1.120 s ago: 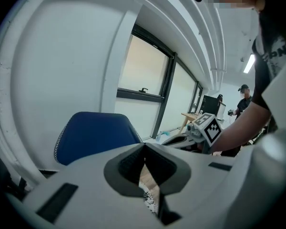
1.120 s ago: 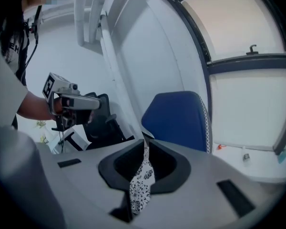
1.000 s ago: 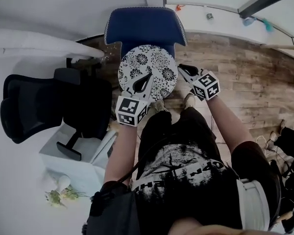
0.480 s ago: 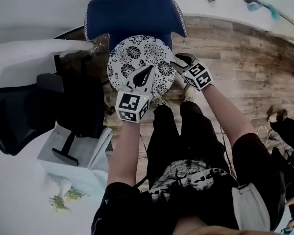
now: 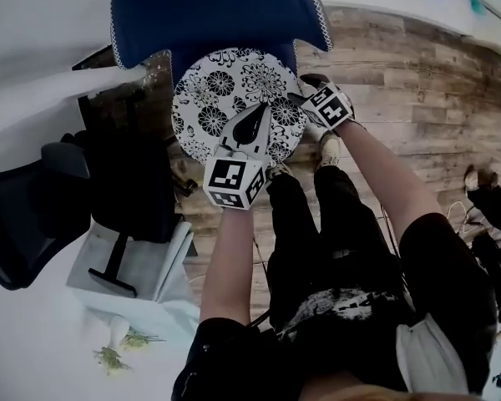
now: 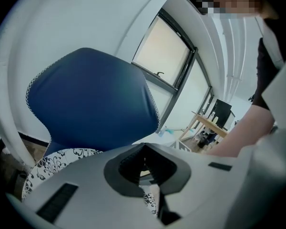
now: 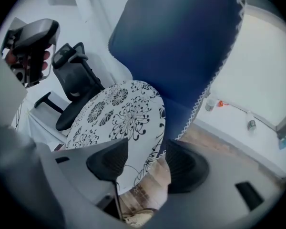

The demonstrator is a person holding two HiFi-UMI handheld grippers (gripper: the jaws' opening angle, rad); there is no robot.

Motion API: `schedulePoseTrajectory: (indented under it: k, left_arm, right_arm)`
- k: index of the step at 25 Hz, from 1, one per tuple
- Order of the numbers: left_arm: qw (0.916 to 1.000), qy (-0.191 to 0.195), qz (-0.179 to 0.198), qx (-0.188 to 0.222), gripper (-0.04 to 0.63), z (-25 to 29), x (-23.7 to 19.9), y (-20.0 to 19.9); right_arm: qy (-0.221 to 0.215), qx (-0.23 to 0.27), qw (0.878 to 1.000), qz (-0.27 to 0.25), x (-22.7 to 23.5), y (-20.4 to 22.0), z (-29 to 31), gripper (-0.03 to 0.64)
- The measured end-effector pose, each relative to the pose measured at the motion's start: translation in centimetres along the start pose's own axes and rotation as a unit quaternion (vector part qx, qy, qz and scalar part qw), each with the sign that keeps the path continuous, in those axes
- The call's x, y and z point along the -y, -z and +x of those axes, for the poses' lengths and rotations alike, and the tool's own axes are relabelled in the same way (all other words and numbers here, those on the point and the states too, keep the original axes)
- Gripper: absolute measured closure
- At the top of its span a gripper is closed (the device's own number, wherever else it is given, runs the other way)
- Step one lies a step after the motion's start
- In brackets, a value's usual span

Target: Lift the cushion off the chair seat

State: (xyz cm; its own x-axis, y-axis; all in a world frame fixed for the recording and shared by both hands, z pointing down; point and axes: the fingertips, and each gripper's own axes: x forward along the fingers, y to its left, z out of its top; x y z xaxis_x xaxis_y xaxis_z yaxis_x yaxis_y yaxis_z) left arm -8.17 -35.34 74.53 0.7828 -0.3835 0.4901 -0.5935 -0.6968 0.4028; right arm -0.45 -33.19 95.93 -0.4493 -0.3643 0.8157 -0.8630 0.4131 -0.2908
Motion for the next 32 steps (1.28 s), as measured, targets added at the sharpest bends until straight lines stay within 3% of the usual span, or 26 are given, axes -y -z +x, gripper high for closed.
schedulePoseTrajectory:
  k: [4,10,13,15,17,23,32]
  left_arm:
    - [0.9998,-0.006,-0.02,0.002,0.583,0.8,-0.8,1.6]
    - [0.9991,-0.018,-0.037,0.001,0.583,1.1,-1.9,2.7]
    - [0.9991,-0.019,-0.038,0.003,0.583,1.0,-1.9,2.6]
    - [0.9991,-0.022,-0.036,0.003,0.583,0.9,-2.0,2.5]
    - [0.9991,-0.025,-0.035,0.003,0.583,0.8,-2.0,2.4]
    - [0.999,-0.036,-0.027,0.005,0.583,0.0,-2.1,1.7]
    - [0.9992,-0.03,-0.022,0.014,0.583,-2.2,-0.2,-1.8]
  right_arm:
    - [-0.004,-0.011,0.999,0.031,1.1,1.0,2.1,0.379]
    - [-0.003,-0.014,1.0,0.013,0.7,1.2,3.5,0.382]
    - [-0.002,-0.015,1.0,0.006,0.4,1.0,3.5,0.453]
    - [0.0,-0.011,1.0,0.001,0.3,0.7,3.2,0.545]
    - [0.002,-0.006,1.0,-0.003,0.2,0.4,2.9,0.575]
    - [0.007,0.023,1.0,-0.018,-0.3,-0.8,1.4,0.588]
    - [-0.009,0.089,0.995,-0.043,-3.7,-6.7,-3.7,0.588]
